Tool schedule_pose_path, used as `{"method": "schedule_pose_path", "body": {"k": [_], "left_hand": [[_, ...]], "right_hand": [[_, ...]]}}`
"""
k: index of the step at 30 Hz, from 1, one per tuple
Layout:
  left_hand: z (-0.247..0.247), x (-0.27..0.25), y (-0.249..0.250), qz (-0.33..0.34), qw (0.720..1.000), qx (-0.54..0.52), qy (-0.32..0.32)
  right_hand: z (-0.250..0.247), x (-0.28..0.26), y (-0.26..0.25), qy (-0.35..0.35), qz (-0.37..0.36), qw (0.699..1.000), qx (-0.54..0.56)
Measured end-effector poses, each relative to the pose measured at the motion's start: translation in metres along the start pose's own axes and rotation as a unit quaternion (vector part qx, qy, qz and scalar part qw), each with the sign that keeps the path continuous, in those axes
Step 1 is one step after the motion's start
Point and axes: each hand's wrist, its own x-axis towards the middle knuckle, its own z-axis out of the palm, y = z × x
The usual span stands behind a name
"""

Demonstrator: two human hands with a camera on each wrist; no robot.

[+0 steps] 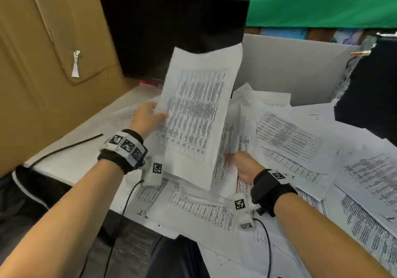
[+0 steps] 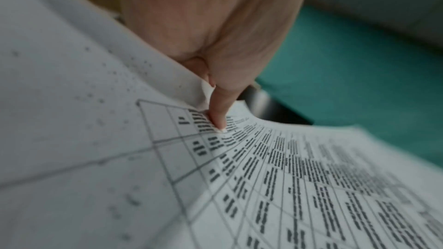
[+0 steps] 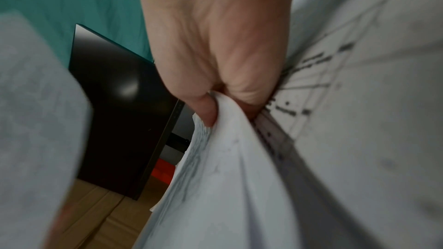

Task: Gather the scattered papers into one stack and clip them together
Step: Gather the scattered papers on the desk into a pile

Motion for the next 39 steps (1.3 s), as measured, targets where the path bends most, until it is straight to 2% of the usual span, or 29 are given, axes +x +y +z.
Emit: {"method": "schedule_pose_path", "body": {"k": [3,5,7,9,11,12,13,15,16,17,19,25,28,32,36,39], "left_hand": [[0.034,0.009,-0.025,-0.068,0.991,0.078,-0.08],[0.048,0.017,-0.039,-0.093,0.977,0.147,-0.123],[0.06,0.022,-0.049,-0.116,0.97,0.155,-0.148],[0.071,0.023,-0.051,-0.118,0.96,0.157,-0.201],[0.077,0.027,-0.051,-0.105,0.932,0.203,-0.28],[0.074,0.032,-0.05,-0.097,0.924,0.231,-0.288],[0.07,0.042,-0.053,-0.086,0.931,0.239,-0.264],[0.053,0.059,-0.06,-0.074,0.947,0.266,-0.165],[0.043,0.069,-0.07,-0.083,0.94,0.306,-0.125],[0.035,0.074,-0.079,-0.092,0.925,0.349,-0.113],[0.029,0.08,-0.098,-0.11,0.887,0.423,-0.148],[0.033,0.079,-0.09,-0.043,0.857,0.484,-0.173],[0.038,0.08,-0.091,-0.046,0.828,0.53,-0.175],[0.046,0.088,-0.095,-0.046,0.839,0.529,-0.12],[0.06,0.094,-0.091,-0.097,0.853,0.494,-0.137],[0.064,0.103,-0.085,-0.132,0.844,0.497,-0.155]], "right_hand": [[-0.001,0.0,0.001,-0.013,0.004,0.999,0.044],[-0.002,-0.002,-0.001,-0.023,-0.004,0.992,0.123],[-0.002,-0.012,-0.006,-0.051,-0.015,0.986,0.159],[0.0,-0.014,-0.007,-0.072,-0.025,0.991,0.112],[0.001,-0.014,-0.007,-0.069,-0.024,0.995,0.071],[0.001,-0.013,-0.006,-0.059,-0.032,0.995,0.067],[0.001,-0.012,-0.004,-0.052,-0.035,0.996,0.065],[0.001,-0.011,-0.003,-0.041,-0.025,0.997,0.062],[0.001,-0.012,-0.004,-0.038,-0.025,0.997,0.059],[0.002,-0.011,-0.003,-0.036,-0.025,0.997,0.061],[0.002,-0.011,-0.004,-0.04,-0.024,0.997,0.068],[0.003,-0.017,-0.006,-0.045,-0.029,0.994,0.092],[0.005,-0.021,-0.007,-0.045,-0.03,0.995,0.089],[0.006,-0.022,-0.004,-0.031,-0.033,0.996,0.077],[0.007,-0.02,-0.004,-0.019,-0.034,0.997,0.065],[0.007,-0.019,-0.003,-0.017,-0.037,0.998,0.049]]}}
